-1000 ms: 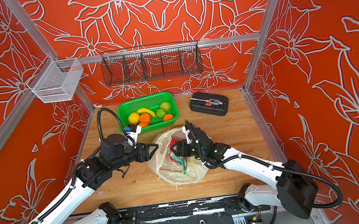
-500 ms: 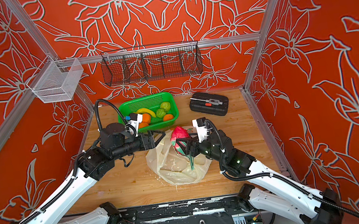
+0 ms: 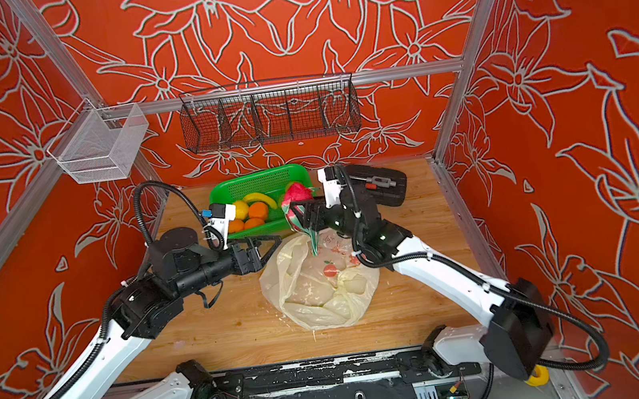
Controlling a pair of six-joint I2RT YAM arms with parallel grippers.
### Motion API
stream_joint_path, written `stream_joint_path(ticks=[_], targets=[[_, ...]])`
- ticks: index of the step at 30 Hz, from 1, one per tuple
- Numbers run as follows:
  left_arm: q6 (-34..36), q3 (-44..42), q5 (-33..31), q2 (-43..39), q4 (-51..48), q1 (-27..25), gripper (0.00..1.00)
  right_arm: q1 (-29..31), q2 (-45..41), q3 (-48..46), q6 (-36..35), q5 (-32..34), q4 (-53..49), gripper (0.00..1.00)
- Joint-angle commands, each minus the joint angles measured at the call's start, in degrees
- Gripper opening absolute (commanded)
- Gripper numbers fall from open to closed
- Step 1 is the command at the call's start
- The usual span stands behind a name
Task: Untie the knot of the plastic bag and take out the fruit
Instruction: 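Carry the dragon fruit to the basket with right gripper while left releases bag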
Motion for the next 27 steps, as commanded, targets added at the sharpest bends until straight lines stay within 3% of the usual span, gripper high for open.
stream_joint_path(ticks=[1, 9, 15, 27], targets=[[6.81, 0.05, -4.44, -2.38, -6.58, -0.29, 0.98, -0.49, 5.27, 7.13, 2.83, -1.89, 0.46, 0.35], [14.42, -3.88, -9.86, -10.87, -10.63, -0.29, 0.98, -1.23, 22.38, 21.93, 3.54, -2.79, -3.98, 0.35], [20.20, -4.85, -9.52, -14.60, -13.37, -0.29, 0.98, -1.46, 33.13, 31.89, 3.30, -1.97, -6.79, 0.35], [21.82, -5.85, -9.23, -16.37, -15.47, -0.29, 0.98, -2.41, 54.87, 55.32, 3.03, -0.82, -11.81, 0.40]])
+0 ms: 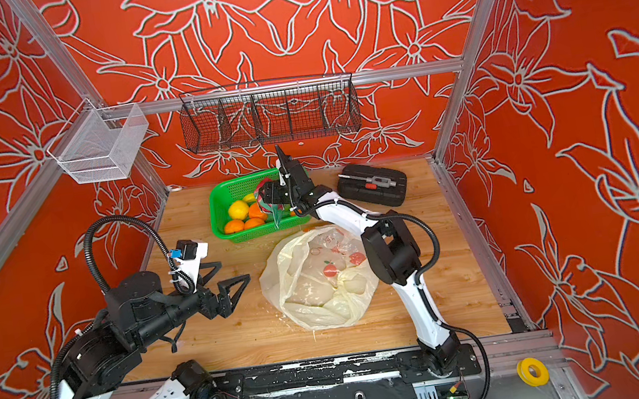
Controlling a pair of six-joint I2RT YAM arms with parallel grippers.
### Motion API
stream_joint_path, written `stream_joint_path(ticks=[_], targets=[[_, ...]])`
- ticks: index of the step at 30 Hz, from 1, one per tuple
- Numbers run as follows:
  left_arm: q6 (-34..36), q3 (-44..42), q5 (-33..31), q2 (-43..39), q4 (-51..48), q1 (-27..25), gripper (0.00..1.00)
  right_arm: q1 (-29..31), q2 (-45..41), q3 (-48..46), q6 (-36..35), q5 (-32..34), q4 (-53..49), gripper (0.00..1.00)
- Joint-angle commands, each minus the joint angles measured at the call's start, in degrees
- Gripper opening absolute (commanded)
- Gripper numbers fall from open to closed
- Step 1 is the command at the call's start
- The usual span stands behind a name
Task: Untie the knot of the plastic bag and take out the fruit
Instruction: 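Carry the dragon fruit to the basket with right gripper while left releases bag, then lower the dragon fruit into the green basket and open the right gripper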
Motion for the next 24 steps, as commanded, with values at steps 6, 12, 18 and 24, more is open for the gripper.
stream_joint_path(ticks=[6, 12, 18, 24], targets=[[0.67, -2.02, -0.37, -1.42, -0.36, -0.35, 0.98, -0.62, 17.36, 27.04, -3.99, 2.10, -6.75, 0.40], [0.92, -2.37, -1.58, -2.08, -1.15, -0.28, 0.98, -1.06, 23.61, 34.87, -6.34, 2.72, -9.75, 0.41], [0.87, -2.98, -2.95, -2.22, -0.64, -0.29, 0.98, -1.28, 21.88, 27.98, -8.76, 2.72, -7.34, 0.53], [0.59, -3.60, -3.74, -1.91, -0.08, -0.33, 0.98, -1.29, 20.24, 27.34, -10.69, 1.57, -6.06, 0.71]])
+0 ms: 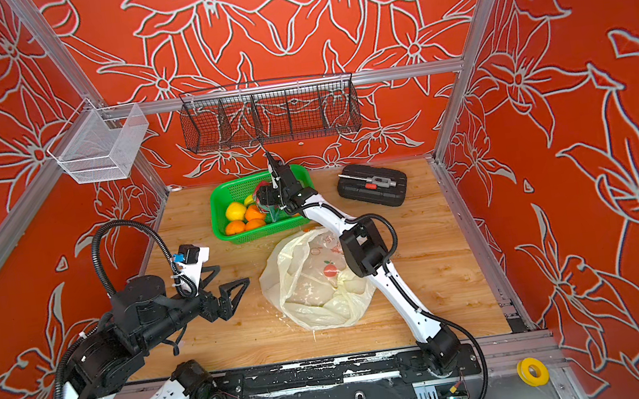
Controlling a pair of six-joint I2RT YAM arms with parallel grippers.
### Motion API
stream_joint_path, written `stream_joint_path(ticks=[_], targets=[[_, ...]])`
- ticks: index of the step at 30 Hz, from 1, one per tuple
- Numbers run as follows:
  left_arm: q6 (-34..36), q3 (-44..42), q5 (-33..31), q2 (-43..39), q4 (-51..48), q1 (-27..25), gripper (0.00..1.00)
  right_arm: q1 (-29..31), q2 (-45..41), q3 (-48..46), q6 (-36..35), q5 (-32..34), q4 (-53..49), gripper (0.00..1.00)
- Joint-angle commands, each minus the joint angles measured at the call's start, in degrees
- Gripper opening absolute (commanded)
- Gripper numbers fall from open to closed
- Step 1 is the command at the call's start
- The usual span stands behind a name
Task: Untie the knot of the plastic bag and take out the fruit
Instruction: 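Lower the dragon fruit into the green basket and open the right gripper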
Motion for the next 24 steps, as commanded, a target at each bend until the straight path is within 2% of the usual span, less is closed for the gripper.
stream_joint_path(ticks=[1, 5, 8, 16, 24], targets=[[0.06, -0.35, -1.21, -0.07, 0.14, -0.29, 0.98, -0.27, -3.92, -0.92, -2.12, 0.09, 0.20, 0.73], [-0.73, -1.17, -2.41, -0.17, 0.44, -0.29, 0.98, -0.30, -8.20, -3.28, -2.19, 0.22, 1.00, 0.84], [-1.43, -1.92, -2.86, -0.18, 0.93, -0.31, 0.98, -0.31, -12.72, -6.23, -2.53, 0.20, 1.95, 0.97], [-2.02, -6.25, -8.42, -0.46, 4.82, -0.30, 0.98, -0.27, -28.44, -18.51, -6.62, 1.26, 2.26, 0.97], [-1.07, -15.35, -25.73, -3.36, 13.47, -0.25, 0.98, -1.10, -57.53, -45.99, -13.29, 11.10, 3.02, 0.97]])
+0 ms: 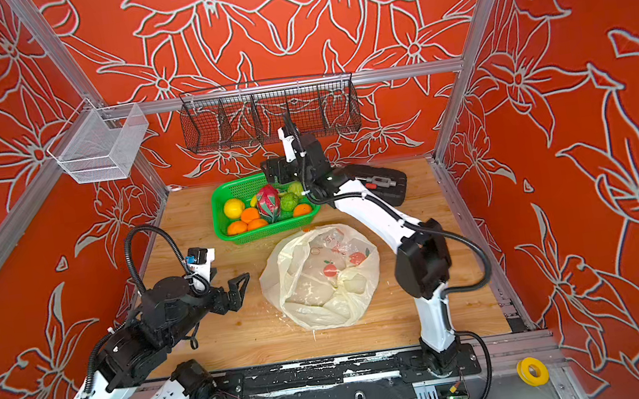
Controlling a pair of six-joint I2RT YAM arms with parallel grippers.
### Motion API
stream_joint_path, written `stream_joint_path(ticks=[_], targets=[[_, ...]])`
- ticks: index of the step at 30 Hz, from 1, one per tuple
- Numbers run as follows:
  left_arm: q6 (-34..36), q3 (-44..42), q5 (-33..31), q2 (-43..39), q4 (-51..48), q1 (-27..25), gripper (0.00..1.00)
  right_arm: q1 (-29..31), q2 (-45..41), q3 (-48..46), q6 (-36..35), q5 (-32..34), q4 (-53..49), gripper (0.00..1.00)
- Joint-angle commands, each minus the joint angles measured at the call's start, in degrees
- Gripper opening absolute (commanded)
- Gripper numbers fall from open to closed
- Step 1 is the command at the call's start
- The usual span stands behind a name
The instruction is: Untie the knot of the plastic bag and take out the fruit
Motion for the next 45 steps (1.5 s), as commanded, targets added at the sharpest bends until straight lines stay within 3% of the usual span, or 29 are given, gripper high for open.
stream_joint_path(ticks=[1, 6, 11, 18, 21, 25, 27, 30, 33, 34, 35, 36, 38, 39, 41, 42, 45], targets=[[0.81, -3.74, -11.34, -2.03, 6.82, -0.21, 0.98, -1.33, -10.60, -8.82, -4.56, 7.49, -1.19, 0.97], [5.41, -11.28, -18.40, -4.38, 15.57, 0.10, 0.98, -3.76, -27.68, -26.88, -4.66, 17.02, -2.00, 0.97], [12.54, -19.55, -18.31, -4.25, 25.47, 1.69, 0.98, -8.79, -43.96, -48.92, -0.98, 23.43, 0.42, 0.97], [15.85, -27.60, -17.81, -2.12, 34.63, 7.28, 0.98, -17.65, -53.43, -67.58, 2.72, 31.20, 0.09, 0.97], [16.38, -31.33, -16.62, -2.01, 38.88, 11.20, 0.98, -20.19, -52.46, -71.75, 2.50, 34.24, 2.31, 0.97], [16.38, -35.44, -10.54, -0.71, 44.57, 17.95, 0.98, -23.18, -46.12, -75.87, -2.30, 35.13, 14.16, 0.98], [15.69, -36.05, -6.68, 0.86, 46.10, 21.28, 0.98, -25.64, -41.62, -73.07, -4.19, 32.18, 13.90, 0.97], [15.63, -35.57, -2.93, 4.59, 49.39, 24.63, 0.98, -26.62, -32.82, -73.23, -13.84, 30.17, 27.02, 0.97], [15.60, -34.01, 2.15, 11.11, 53.65, 27.76, 0.98, -28.48, -24.97, -72.24, -15.33, 24.92, 30.38, 0.97], [14.99, -32.62, 3.89, 14.02, 54.40, 29.03, 0.98, -28.46, -22.27, -76.97, -16.95, 24.03, 41.72, 0.97], [14.11, -30.82, 5.95, 16.97, 54.72, 30.32, 0.98, -26.87, -23.03, -78.41, -18.04, 25.53, 43.83, 0.97], [13.51, -29.77, 8.04, 19.93, 56.29, 31.56, 0.98, -27.14, -25.19, -79.33, -17.62, 22.62, 41.69, 0.97], [14.23, -26.49, 10.78, 28.59, 58.27, 33.10, 0.98, -29.11, -21.41, -87.78, -19.11, 15.61, 62.74, 0.97], [14.75, -24.46, 10.74, 31.88, 57.71, 33.24, 0.97, -28.99, -20.99, -88.50, -20.12, 13.94, 64.93, 0.97], [14.58, -24.74, 12.32, 43.45, 67.75, 35.08, 0.97, -29.24, -24.23, -85.09, -19.31, 13.30, 52.82, 0.97], [14.67, -24.52, 13.38, 47.49, 74.07, 35.78, 0.97, -29.26, -22.07, -85.03, -19.04, 14.79, 55.98, 0.97], [12.94, -20.22, 18.03, 44.22, 60.74, 39.00, 0.97, -29.61, -23.42, -84.45, -17.41, 17.34, 52.90, 0.97]])
